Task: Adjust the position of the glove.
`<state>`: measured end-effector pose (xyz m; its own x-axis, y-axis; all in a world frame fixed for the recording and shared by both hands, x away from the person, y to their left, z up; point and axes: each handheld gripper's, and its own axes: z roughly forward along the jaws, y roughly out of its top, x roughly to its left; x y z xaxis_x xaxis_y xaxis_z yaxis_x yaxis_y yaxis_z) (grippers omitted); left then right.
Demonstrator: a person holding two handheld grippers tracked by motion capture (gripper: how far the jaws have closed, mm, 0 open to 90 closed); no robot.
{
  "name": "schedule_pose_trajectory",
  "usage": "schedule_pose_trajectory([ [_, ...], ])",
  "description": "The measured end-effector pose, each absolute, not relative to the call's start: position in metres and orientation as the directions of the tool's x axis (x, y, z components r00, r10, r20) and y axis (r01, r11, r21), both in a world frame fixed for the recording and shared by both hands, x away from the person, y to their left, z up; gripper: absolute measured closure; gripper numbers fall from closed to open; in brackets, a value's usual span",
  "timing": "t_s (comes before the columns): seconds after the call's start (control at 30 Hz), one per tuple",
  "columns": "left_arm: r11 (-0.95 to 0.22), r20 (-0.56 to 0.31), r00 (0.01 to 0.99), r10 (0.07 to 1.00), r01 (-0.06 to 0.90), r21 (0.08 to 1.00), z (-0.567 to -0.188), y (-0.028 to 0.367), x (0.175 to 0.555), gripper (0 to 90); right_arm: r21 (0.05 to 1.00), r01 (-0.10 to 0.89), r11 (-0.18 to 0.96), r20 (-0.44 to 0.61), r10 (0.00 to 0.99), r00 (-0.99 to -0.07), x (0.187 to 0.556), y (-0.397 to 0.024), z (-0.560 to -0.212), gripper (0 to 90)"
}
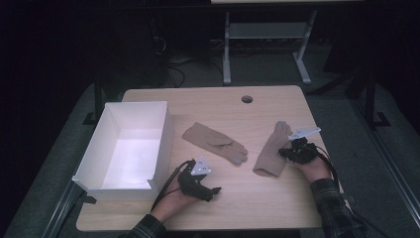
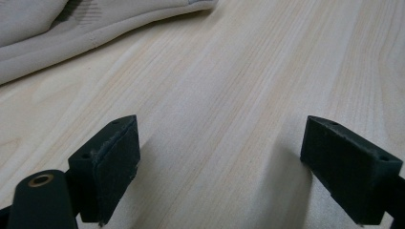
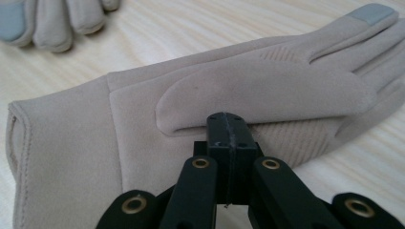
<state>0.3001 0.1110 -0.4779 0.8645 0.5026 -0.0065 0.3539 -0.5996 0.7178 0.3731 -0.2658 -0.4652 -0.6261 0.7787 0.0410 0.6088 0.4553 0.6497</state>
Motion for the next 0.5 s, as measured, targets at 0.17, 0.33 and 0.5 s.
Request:
schedule_pose_trajectory([
  [0.17, -0.597, -0.008, 0.864, 0.504, 0.355, 0.719, -0.478, 0.111, 0.300, 12.5, 0.651, 0.601, 0.464, 0.050, 0.764, -0.643, 0.365, -0.263, -0.465, 90.0],
  [0.33, -0.597, -0.007, 0.864, 0.503, 0.354, 0.720, -0.478, 0.111, 0.300, 12.5, 0.647, 0.595, 0.477, 0.056, 0.748, -0.661, 0.355, -0.258, -0.465, 90.0],
  [0.5, -0.597, -0.006, 0.864, 0.503, 0.353, 0.721, -0.478, 0.111, 0.300, 12.5, 0.646, 0.583, 0.492, 0.054, 0.732, -0.679, 0.347, -0.254, -0.464, 90.0],
])
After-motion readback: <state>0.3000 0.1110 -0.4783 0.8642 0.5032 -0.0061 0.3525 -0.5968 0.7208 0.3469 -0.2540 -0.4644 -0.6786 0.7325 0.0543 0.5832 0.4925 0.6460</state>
